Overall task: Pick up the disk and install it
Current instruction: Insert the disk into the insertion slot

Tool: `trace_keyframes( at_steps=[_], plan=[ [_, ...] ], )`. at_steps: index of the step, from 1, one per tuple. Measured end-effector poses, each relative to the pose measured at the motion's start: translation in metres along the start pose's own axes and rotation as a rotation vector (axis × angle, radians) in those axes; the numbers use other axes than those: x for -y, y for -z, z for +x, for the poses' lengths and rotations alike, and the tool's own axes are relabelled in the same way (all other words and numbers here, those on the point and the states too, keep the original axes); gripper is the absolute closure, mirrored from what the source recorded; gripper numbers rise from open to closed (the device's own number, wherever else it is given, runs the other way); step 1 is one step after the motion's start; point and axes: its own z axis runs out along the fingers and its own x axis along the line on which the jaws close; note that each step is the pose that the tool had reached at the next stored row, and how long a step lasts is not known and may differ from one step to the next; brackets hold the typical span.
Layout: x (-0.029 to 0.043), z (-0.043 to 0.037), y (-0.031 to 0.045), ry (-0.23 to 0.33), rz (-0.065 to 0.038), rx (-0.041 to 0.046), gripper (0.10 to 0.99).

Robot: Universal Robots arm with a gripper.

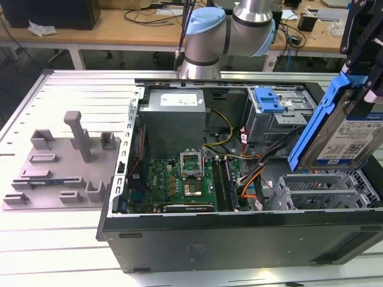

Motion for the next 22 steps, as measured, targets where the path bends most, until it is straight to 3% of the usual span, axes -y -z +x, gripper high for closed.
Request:
trace_keyframes(
  at_steps=[22],
  plan=[
    [0.0022, 0.0029, -0.0139, 0.000, 0.000, 0.0000, 0.722]
  ],
)
